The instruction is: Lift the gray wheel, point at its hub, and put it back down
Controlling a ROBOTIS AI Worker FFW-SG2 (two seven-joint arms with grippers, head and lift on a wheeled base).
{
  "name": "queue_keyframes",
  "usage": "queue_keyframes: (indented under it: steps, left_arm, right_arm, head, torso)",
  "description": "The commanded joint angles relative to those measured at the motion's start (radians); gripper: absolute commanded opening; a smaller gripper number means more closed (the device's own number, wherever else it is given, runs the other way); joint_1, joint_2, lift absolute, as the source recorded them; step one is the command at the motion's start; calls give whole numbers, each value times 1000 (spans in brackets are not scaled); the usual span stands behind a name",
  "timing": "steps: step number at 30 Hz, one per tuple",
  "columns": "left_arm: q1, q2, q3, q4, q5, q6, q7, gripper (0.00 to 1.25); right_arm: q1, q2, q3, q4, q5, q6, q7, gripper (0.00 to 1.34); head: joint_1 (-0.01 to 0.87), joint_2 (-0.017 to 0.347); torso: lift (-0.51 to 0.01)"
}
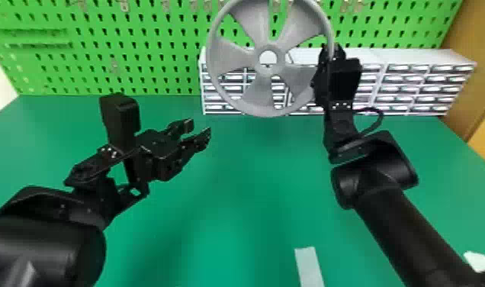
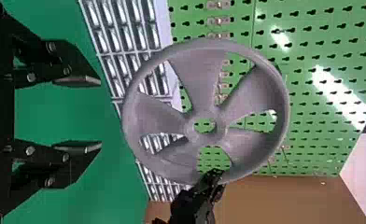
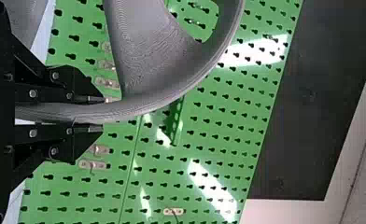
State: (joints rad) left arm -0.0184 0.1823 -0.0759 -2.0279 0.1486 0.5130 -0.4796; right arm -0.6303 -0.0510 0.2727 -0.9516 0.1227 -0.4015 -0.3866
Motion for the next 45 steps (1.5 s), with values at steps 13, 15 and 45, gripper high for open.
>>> queue_keyframes:
  steps: [13, 15, 45]
  left_arm:
    - [6, 16, -16, -31, -3, -14, 36, 26]
    - [3, 19, -19, -31, -1, -14, 38, 26]
    - [-155, -1, -130, 114, 36, -154, 99, 26]
  right_arm:
    - [-2, -3, 34, 5, -14, 0, 0, 107]
    - [-2, -3, 36, 5, -15, 0, 0, 107]
    - [-14, 7, 155, -1, -48, -7, -6, 87]
  head:
    - [692, 48]
    - [692, 48]
    - [692, 48]
  torso:
    - [-88]
    - [-88]
    - [-88]
